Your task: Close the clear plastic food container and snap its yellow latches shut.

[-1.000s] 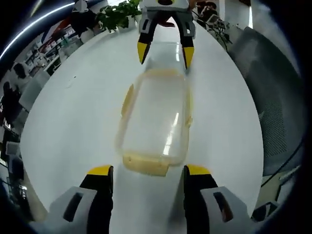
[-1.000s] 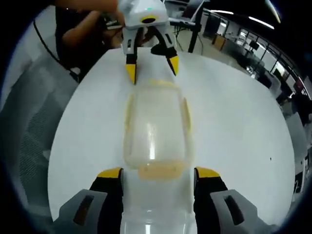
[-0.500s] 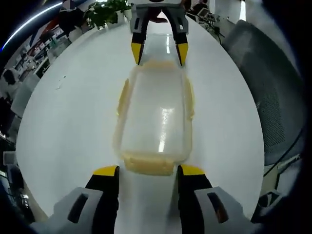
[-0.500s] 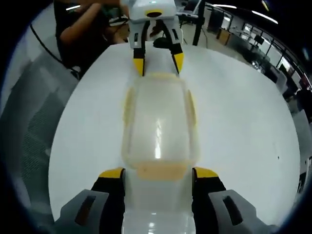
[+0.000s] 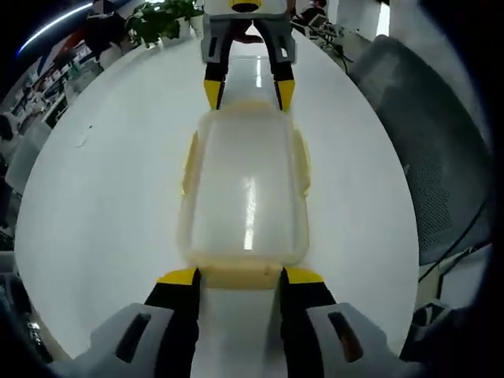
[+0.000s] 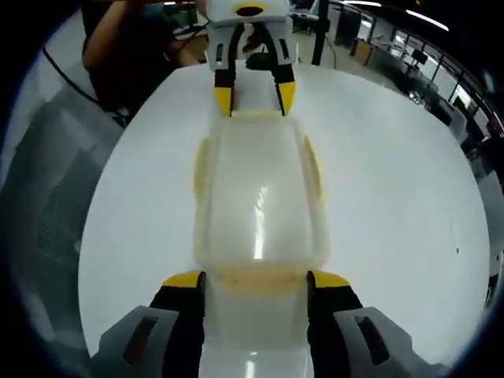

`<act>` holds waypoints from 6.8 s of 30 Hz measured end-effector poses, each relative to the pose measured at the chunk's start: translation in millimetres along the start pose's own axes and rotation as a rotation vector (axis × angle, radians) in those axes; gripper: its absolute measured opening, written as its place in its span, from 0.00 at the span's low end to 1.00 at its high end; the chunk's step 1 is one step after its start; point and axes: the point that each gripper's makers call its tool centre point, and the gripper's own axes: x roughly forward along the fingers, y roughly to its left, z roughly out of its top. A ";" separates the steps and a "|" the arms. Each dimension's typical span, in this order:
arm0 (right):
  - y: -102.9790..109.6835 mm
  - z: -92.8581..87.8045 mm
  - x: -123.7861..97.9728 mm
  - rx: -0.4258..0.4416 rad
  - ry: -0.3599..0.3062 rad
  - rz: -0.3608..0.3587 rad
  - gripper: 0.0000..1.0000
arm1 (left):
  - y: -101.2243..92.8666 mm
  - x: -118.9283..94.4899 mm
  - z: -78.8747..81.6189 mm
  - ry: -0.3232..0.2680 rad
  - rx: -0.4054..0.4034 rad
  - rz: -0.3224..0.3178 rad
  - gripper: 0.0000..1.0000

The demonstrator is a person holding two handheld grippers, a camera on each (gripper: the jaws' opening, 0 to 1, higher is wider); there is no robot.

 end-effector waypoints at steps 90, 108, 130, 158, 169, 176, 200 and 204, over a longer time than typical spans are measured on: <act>8.1 5.2 -85.0 -0.053 -0.046 -0.094 0.38 | -10.7 -60.0 59.2 0.016 0.073 0.133 0.38; 17.4 -28.7 -111.5 -0.034 -0.027 -0.108 0.38 | -17.5 -47.3 101.5 -0.011 0.083 0.093 0.37; 21.8 -91.1 -142.2 -0.016 -0.025 -0.130 0.38 | -20.6 -24.0 165.8 -0.060 0.099 0.050 0.37; 15.7 -158.9 -174.3 0.032 -0.001 -0.115 0.38 | -13.7 8.6 233.8 -0.100 0.126 0.010 0.37; 16.4 -174.2 -173.8 0.055 0.006 -0.105 0.38 | -13.2 20.7 244.4 -0.107 0.134 -0.004 0.38; 15.0 -178.1 -168.9 0.071 0.004 -0.087 0.38 | -12.3 24.2 243.8 -0.103 0.137 -0.007 0.38; 13.3 -185.2 -157.5 0.068 0.000 -0.043 0.38 | -12.3 39.7 237.4 -0.119 0.099 -0.043 0.38; 13.9 -184.5 -157.5 0.069 -0.004 -0.038 0.38 | -13.1 41.7 235.7 -0.117 0.096 -0.053 0.38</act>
